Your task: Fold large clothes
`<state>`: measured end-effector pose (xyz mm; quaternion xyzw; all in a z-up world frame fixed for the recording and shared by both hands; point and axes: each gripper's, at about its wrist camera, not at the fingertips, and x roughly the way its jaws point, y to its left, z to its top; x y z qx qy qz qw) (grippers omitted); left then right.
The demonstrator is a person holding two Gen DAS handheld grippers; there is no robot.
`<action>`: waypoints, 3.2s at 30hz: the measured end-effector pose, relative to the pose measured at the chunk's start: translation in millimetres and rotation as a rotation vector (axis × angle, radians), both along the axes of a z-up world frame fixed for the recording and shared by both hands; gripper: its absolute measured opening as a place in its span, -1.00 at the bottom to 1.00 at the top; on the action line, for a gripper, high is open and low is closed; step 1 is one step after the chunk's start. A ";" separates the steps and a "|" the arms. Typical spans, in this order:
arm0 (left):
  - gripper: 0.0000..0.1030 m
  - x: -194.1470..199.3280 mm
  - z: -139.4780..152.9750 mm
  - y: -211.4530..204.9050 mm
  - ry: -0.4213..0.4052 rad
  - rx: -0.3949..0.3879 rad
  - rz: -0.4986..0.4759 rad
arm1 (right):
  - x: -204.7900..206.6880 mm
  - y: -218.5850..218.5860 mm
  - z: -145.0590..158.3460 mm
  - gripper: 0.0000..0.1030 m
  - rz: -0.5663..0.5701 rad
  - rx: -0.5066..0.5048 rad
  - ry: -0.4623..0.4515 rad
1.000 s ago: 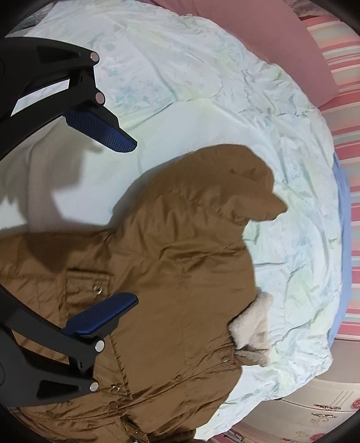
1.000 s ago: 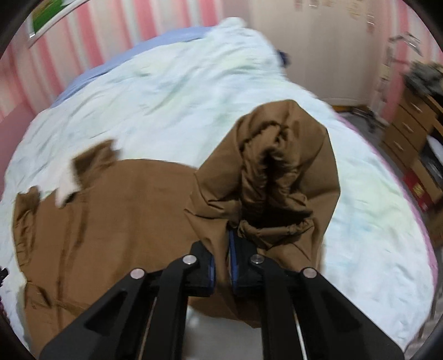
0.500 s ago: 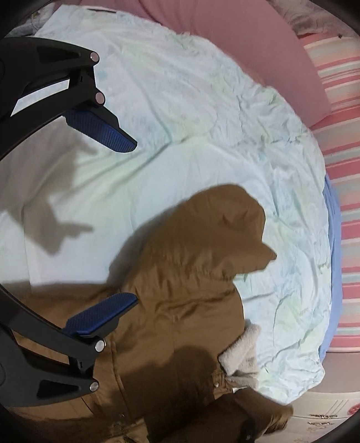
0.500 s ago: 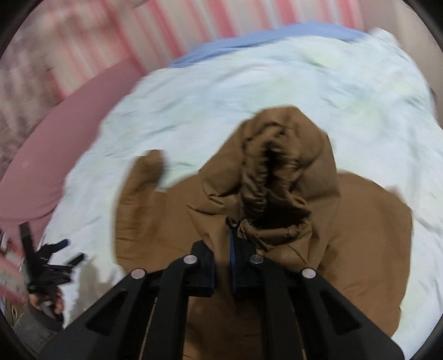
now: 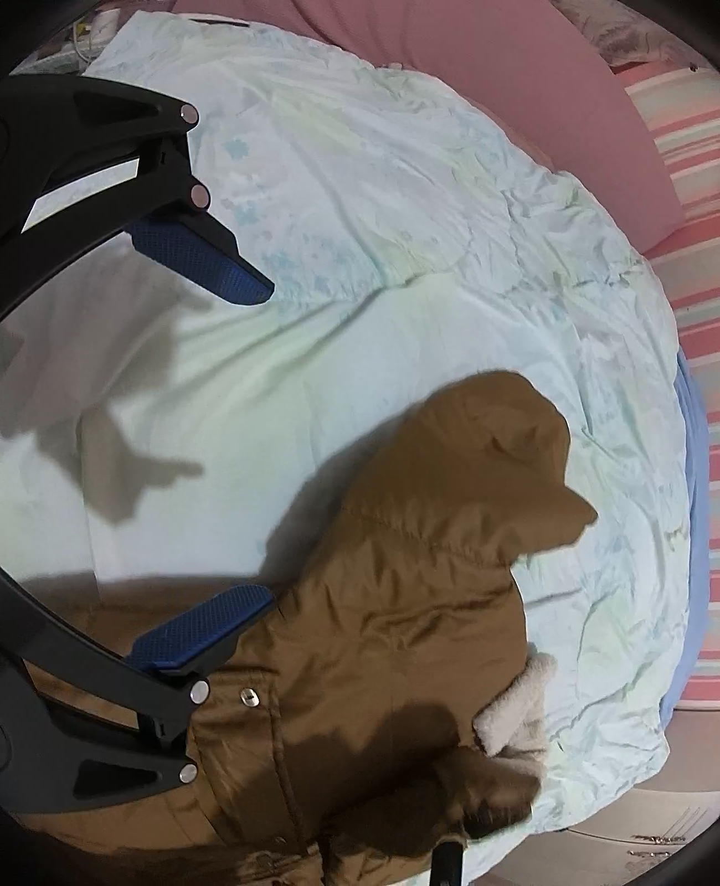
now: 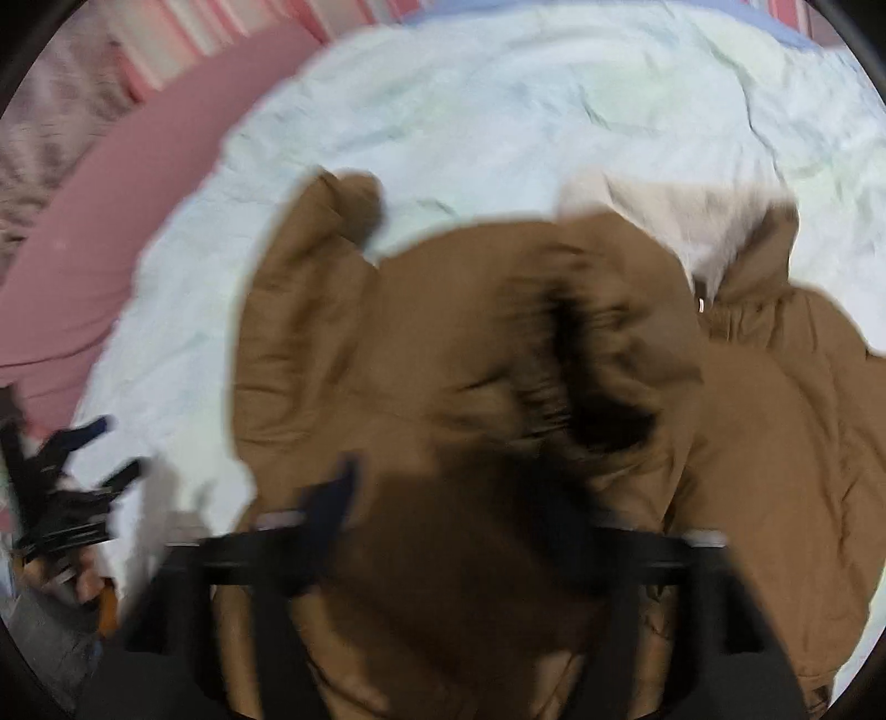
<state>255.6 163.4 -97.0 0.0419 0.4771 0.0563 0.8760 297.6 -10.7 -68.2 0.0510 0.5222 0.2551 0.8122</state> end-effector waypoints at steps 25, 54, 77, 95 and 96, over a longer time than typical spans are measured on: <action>0.92 87.9 -4.1 -134.8 0.044 -0.172 -0.174 | -28.9 -193.4 -15.9 0.61 -0.348 -0.310 -0.011; 0.40 82.6 -28.5 -92.3 0.161 -0.162 -0.213 | -38.5 -205.4 -67.9 0.70 -0.381 -0.295 0.057; 0.94 104.7 -84.9 -187.5 0.291 -0.205 -0.202 | -18.3 -135.3 -85.7 0.97 -0.337 -0.349 0.109; 0.94 134.9 -34.5 -175.6 0.181 -0.181 -0.175 | 39.0 -135.6 -69.6 0.97 -0.320 -0.360 0.130; 0.94 145.7 -35.9 -177.7 0.183 -0.183 -0.174 | 39.3 -135.4 -57.3 0.97 -0.315 -0.345 0.081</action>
